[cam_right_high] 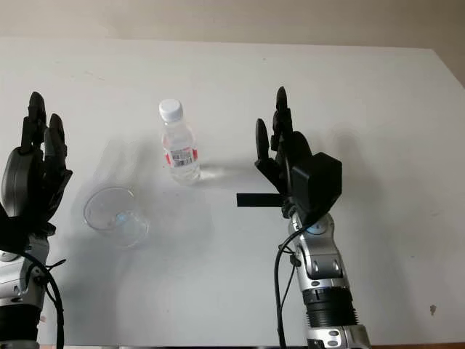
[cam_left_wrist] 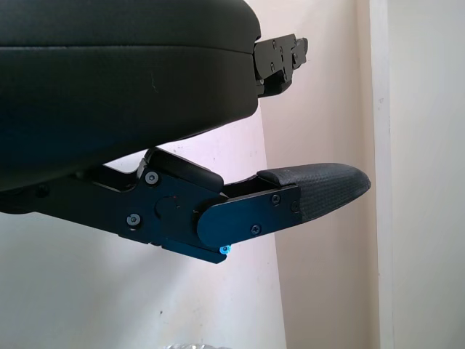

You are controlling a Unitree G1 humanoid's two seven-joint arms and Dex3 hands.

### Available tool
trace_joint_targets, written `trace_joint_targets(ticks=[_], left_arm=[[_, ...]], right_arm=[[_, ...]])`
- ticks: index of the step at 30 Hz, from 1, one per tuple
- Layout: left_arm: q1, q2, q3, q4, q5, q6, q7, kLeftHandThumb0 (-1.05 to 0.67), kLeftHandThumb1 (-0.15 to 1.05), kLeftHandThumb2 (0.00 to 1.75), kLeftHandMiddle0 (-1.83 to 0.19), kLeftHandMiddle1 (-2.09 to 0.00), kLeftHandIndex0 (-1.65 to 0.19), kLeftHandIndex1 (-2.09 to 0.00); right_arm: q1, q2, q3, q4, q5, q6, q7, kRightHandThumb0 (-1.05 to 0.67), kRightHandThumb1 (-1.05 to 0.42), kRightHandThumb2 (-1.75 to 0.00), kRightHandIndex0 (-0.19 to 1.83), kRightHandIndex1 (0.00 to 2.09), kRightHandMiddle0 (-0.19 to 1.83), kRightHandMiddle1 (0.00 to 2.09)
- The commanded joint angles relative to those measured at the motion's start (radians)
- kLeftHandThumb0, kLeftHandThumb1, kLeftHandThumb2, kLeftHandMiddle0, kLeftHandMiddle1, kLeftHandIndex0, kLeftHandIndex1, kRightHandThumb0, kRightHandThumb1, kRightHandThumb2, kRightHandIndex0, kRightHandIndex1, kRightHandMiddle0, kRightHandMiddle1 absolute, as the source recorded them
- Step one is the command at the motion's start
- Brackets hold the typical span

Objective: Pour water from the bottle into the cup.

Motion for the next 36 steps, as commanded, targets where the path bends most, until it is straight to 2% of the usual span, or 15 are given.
trace_joint_targets(ticks=[1, 8, 12, 17, 21, 36], left_arm=[[0.004, 0.002, 0.001, -0.01, 0.008, -0.011, 0.004, -0.8, 1.05, 0.65, 0.19, 0.0, 0.19, 0.0], [-0.002, -0.005, -0.001, -0.005, -0.007, 0.0, -0.003, -0.8, 1.05, 0.64, 0.19, 0.0, 0.19, 0.0], [0.005, -0.006, 0.001, -0.006, 0.0, 0.0, 0.008, -0.81, 1.05, 0.62, 0.19, 0.0, 0.19, 0.0], [0.008, -0.01, 0.001, -0.01, -0.004, -0.006, 0.01, -0.8, 1.05, 0.63, 0.19, 0.0, 0.19, 0.0], [0.004, -0.016, -0.001, -0.007, -0.006, -0.005, 0.008, -0.8, 1.05, 0.63, 0.19, 0.0, 0.19, 0.0], [0.005, -0.021, -0.002, -0.007, -0.001, -0.002, 0.021, -0.79, 1.05, 0.64, 0.19, 0.0, 0.19, 0.0]], right_arm=[[0.001, -0.005, -0.001, -0.016, -0.002, -0.013, 0.002, -0.83, -1.05, -0.67, -0.19, 0.0, -0.19, 0.0], [0.016, -0.018, 0.004, -0.005, -0.012, -0.015, 0.018, -0.85, -1.05, -0.63, -0.19, 0.0, -0.19, 0.0], [-0.004, -0.052, 0.03, 0.065, -0.045, -0.11, 0.068, -0.9, -1.05, -0.58, -0.19, 0.0, -0.19, 0.0], [-0.112, -0.007, 0.021, 0.199, 0.059, -0.206, 0.19, -0.96, -1.05, -0.23, -0.19, 0.0, -0.19, 0.0], [-0.194, 0.017, 0.035, 0.289, 0.057, -0.237, 0.215, -1.0, -1.03, -0.1, -0.19, 0.0, -0.19, 0.0], [-0.405, 0.083, 0.072, 0.57, 0.011, -0.319, 0.23, -1.05, -0.96, -0.04, -0.19, 0.0, -0.19, 0.0]])
